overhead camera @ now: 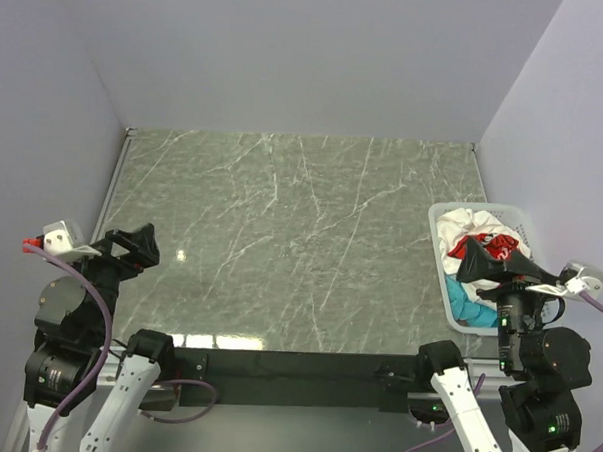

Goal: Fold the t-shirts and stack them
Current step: Grab the tshirt from the pile

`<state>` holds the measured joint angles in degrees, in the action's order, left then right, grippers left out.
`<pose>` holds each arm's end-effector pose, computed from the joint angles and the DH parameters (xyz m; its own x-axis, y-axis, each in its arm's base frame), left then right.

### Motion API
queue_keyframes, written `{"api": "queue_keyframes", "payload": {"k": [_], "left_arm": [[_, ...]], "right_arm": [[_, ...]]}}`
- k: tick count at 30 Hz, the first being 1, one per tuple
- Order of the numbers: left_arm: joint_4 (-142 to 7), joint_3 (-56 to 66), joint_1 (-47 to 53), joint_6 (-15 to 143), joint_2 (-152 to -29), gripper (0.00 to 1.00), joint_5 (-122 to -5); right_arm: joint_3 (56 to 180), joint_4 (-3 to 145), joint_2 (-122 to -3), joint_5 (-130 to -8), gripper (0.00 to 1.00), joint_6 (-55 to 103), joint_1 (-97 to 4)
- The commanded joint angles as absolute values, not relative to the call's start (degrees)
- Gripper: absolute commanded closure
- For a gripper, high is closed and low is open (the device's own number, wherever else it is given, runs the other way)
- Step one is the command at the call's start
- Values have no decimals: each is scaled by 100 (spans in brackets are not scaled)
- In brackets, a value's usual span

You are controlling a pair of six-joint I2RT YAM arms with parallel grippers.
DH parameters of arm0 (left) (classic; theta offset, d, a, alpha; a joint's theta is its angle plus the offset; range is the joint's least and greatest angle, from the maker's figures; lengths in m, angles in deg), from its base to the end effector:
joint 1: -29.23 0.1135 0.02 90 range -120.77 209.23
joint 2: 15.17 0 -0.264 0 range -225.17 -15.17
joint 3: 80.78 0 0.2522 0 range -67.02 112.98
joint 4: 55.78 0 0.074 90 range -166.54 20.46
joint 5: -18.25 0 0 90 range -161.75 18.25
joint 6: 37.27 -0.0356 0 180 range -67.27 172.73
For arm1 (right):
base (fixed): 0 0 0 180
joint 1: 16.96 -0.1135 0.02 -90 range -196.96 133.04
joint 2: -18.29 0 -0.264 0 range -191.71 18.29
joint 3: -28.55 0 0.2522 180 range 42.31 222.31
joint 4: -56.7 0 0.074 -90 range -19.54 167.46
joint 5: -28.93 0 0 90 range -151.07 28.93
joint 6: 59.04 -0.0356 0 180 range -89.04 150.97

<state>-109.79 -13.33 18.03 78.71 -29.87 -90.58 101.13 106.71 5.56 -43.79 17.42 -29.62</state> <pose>0.0267 0.0064 0.3789 0.0387 -0.4303 -0.9018 -0.1287 0.8928 -0.4316 -0.0020 -0.0113 0.4082 0.1800 0.2696 -0.9460 0.0351 0.9593 0.2800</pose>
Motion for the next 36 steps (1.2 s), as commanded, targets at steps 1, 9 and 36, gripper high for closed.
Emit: {"api": "queue_keyframes", "payload": {"k": [1,9,36], "left_arm": [[-10909,-1191,1789,7769,-2932,1,-9135],[-10673,-1367,1789,7866,-3037,0,-8889],[-8879,-3731,1789,7866,-2756,1,-7474]], "right_arm": [[10093,10368,458,-4489,0,1831,-3005],[9856,10394,414,-4455,0,1814,-3014],[8792,10315,-3399,-3840,0,-171,-896]]}}
